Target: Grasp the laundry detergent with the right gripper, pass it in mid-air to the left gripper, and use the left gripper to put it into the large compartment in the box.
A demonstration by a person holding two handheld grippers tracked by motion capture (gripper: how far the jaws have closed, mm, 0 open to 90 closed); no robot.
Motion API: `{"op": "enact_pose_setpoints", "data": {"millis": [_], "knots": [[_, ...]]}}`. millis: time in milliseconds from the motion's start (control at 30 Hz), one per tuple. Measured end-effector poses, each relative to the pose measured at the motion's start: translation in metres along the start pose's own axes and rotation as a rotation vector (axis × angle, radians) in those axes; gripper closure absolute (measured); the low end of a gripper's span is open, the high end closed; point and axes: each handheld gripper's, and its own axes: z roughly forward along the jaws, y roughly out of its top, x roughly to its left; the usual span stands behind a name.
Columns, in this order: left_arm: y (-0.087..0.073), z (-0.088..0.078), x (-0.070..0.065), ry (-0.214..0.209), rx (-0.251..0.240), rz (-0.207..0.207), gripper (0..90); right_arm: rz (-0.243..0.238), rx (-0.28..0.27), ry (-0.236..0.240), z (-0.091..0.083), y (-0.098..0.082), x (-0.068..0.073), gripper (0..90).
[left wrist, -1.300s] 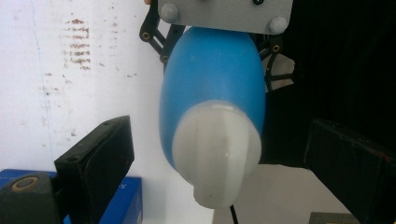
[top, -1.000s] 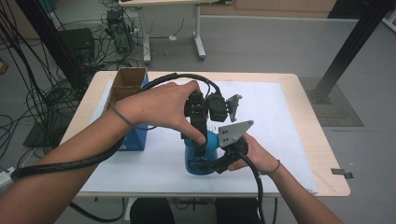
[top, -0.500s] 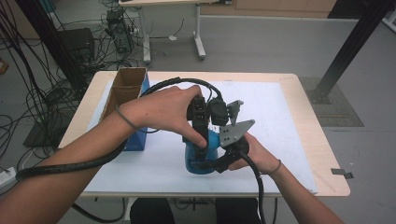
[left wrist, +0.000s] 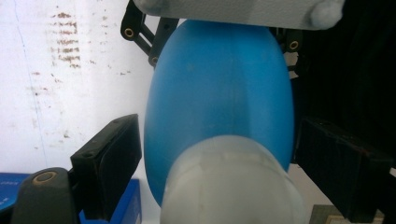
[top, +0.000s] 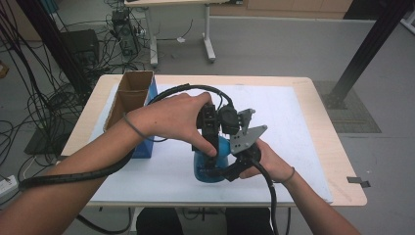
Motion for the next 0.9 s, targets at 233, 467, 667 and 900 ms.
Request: {"op": "enact_pose_setpoints", "data": {"millis": [233, 467, 667, 900], "knots": [[-0.0005, -0.0002, -0.0010, 0.007, 0.006, -0.002, 22.3, -0.003, 0.003, 0.003, 0.0015, 0.0016, 0.0001, 42.1], [-0.0003, 0.0002, -0.0024, 0.013, 0.010, -0.003, 25.4, -0.005, 0.004, 0.003, 0.0017, 0.0034, 0.0001, 42.1], [0.0002, 0.0009, -0.0035, 0.012, 0.010, 0.000, 32.1, -0.003, 0.006, 0.007, 0.0022, 0.0041, 0.0003, 42.1], [0.0001, -0.0002, -0.0038, 0.015, 0.009, 0.004, 37.0, -0.005, 0.005, 0.006, 0.0018, 0.0043, 0.0004, 42.1]]}}
